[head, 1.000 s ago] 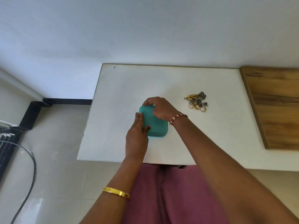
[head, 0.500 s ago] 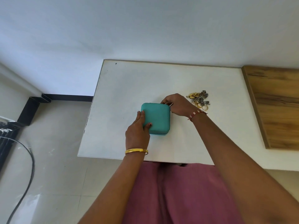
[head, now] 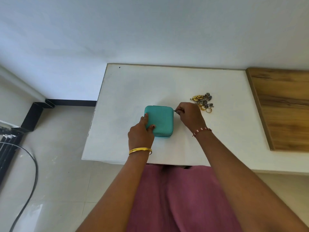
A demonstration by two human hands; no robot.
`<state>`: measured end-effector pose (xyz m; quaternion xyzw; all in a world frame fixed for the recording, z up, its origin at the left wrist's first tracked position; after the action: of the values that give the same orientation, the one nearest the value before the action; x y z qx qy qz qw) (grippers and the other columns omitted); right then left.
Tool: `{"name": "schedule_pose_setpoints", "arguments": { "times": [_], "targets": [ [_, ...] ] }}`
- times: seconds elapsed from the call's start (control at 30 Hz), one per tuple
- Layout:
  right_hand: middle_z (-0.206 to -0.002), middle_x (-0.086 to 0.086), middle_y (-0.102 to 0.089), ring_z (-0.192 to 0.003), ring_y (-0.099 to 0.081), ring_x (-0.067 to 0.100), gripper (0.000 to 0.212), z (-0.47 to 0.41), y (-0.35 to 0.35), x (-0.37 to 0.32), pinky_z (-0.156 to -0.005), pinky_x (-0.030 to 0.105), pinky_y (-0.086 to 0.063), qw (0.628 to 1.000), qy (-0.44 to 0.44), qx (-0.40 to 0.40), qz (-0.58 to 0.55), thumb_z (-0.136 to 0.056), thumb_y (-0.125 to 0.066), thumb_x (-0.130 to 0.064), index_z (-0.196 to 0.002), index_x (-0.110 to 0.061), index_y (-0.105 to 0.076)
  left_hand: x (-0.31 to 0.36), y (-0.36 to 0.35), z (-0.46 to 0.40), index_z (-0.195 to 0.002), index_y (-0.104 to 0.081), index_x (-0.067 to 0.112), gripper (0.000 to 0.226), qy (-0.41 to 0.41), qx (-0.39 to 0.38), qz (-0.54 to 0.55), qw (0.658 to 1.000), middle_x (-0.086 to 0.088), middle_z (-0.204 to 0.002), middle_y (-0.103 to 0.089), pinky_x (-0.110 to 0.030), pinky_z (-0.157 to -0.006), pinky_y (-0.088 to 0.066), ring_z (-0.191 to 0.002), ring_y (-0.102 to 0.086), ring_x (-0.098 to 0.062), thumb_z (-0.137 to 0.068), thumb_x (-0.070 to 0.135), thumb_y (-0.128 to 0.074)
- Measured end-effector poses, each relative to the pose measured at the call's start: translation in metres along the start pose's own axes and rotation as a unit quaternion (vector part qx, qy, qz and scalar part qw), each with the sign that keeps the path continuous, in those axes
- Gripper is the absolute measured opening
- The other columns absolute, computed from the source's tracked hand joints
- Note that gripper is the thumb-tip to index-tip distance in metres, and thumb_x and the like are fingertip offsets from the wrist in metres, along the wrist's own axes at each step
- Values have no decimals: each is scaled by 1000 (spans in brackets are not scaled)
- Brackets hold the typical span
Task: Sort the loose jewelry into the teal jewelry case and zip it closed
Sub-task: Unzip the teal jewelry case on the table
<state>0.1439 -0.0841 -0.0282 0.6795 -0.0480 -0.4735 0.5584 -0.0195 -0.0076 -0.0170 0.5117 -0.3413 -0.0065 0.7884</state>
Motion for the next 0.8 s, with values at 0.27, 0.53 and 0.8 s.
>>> {"name": "schedule_pose_setpoints", "arguments": {
  "times": [0.27, 0.53, 0.8],
  "targets": [
    [-88, 19, -67, -83, -60, 34, 14, 85, -23, -5, -66, 27, -38, 998, -53, 7, 14, -84, -51, 1, -83, 2, -65, 1, 4, 2, -137, -38, 21, 48, -8, -3, 1, 1000, -15, -116, -63, -36, -87, -41, -107, -55, -33, -92, 27, -50],
    [-88, 20, -67, -82, -59, 33, 17, 109, -29, -19, -65, 27, -37, 996, -77, 23, 36, -83, -48, 0, -82, 1, -65, 2, 5, 4, -136, -40, 20, 46, -1, -15, 18, 1000, -14, -117, -63, -34, -90, -41, -107, -56, -31, -91, 25, -52],
    [-93, 19, -69, -86, -62, 33, 18, 118, -47, -41, -73, 32, -46, 998, -65, 0, -6, -86, -52, -6, -90, 0, -68, 0, 2, 13, -136, -41, 21, 48, -5, -21, 28, 999, -16, -115, -63, -34, -87, -40, -106, -55, -32, -90, 30, -52]
  ]
}}
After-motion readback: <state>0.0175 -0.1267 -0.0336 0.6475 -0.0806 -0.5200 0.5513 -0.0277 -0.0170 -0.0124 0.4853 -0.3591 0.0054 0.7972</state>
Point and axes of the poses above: each hand's wrist, its own z-axis away from the middle knuckle, its own y-axis out of the back of the hand, x = y × z, the point moved 2 cm from there along -z, towards the middle knuckle
